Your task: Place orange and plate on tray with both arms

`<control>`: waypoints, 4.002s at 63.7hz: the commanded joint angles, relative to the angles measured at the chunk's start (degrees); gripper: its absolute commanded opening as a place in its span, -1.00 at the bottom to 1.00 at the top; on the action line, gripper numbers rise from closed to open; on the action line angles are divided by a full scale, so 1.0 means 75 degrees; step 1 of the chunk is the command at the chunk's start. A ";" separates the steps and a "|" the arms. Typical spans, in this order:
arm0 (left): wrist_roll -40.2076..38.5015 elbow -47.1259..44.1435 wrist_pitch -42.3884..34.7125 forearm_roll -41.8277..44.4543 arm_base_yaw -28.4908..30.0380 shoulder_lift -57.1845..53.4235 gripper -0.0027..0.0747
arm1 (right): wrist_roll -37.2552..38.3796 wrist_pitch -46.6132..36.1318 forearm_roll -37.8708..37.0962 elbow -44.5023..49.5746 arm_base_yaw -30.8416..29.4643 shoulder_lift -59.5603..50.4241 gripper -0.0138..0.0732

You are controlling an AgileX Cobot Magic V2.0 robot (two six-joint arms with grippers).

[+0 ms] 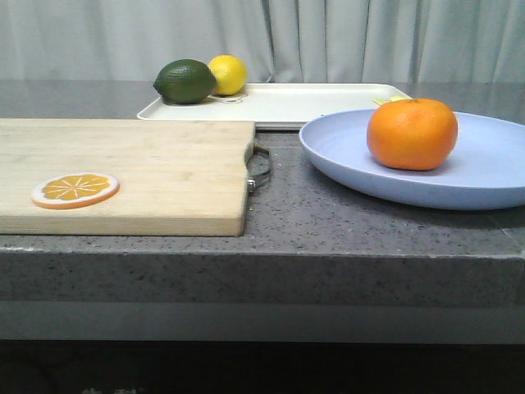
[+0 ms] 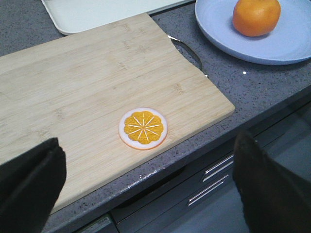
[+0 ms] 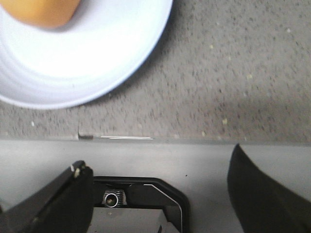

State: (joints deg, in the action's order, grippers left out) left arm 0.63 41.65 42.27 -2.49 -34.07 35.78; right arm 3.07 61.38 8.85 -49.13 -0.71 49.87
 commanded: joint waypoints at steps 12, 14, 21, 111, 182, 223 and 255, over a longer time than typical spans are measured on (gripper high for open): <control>-0.0009 0.0219 -0.0551 -0.0088 0.0021 0.0003 0.81 | -0.0101 -0.1136 0.1333 -0.0520 -0.0255 0.1603 0.65; -0.0009 0.0219 -0.0551 -0.0088 0.0021 0.0003 0.81 | -0.0201 -0.1243 0.1572 -0.0520 -0.0334 0.1714 0.65; -0.0009 0.0219 -0.0551 -0.0088 0.0021 0.0003 0.81 | -0.0741 -0.1445 0.2589 -0.0520 -0.0783 0.2083 0.65; -0.0009 0.0219 -0.0551 -0.0088 0.0021 0.0003 0.81 | -0.1620 -0.1792 0.4551 -0.0520 -0.1600 0.3959 -0.84; -0.0009 0.0219 -0.0551 -0.0088 0.0021 0.0003 0.81 | 0.0703 -0.0884 0.4355 -0.4898 -0.0487 0.5891 -0.84; -0.0009 0.0219 -0.0551 -0.0088 0.0021 0.0003 0.81 | 0.2965 -0.0129 0.2804 -1.0481 0.0342 0.9812 -0.84; -0.0009 0.0219 -0.0551 -0.0088 0.0021 0.0003 0.81 | 0.2965 -0.0251 0.2415 -1.0736 0.0401 1.0231 -0.84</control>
State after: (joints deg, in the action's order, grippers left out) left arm 0.63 41.65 42.17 -2.49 -34.07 35.78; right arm 25.14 62.35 24.63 -127.41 2.46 130.45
